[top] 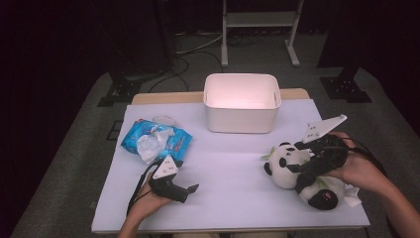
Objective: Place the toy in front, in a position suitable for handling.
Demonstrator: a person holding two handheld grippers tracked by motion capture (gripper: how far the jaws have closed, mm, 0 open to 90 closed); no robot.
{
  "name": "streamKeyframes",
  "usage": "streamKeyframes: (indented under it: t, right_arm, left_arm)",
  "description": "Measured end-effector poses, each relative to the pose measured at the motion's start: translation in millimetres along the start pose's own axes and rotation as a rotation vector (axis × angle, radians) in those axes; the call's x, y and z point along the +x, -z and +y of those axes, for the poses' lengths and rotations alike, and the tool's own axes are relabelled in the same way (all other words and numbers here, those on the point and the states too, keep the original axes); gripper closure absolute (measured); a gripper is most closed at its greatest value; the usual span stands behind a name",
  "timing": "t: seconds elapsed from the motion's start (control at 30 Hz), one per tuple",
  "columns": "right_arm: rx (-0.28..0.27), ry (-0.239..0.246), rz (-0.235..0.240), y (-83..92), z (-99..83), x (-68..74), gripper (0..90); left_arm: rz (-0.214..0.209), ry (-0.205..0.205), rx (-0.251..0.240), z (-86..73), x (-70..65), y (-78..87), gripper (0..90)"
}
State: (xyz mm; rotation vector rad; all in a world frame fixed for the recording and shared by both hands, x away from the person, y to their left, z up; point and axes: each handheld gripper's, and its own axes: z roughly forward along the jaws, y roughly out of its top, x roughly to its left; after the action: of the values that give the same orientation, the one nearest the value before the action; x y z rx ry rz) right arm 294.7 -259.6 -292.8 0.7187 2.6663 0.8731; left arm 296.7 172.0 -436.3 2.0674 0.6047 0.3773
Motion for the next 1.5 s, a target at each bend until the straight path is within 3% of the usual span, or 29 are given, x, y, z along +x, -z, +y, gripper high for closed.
streamKeyframes:
  t: [0.43, 1.13, 1.5]
  right_arm:
    - [0.014, -0.057, -0.019, 3.6, -24.3, -15.7, 25.1]
    - [0.031, -0.096, -0.013, 4.0, -45.4, -20.8, 30.3]
    - [0.048, -0.097, -0.006, -1.3, -49.3, -20.8, 40.7]
  left_arm:
    - [0.001, 0.001, 0.001, -0.3, -0.3, -1.0, 2.7]
    - [-0.009, -0.009, 0.007, -0.1, -1.5, -1.3, 2.7]
    - [-0.008, -0.004, 0.008, -0.6, -1.5, -1.5, 2.6]
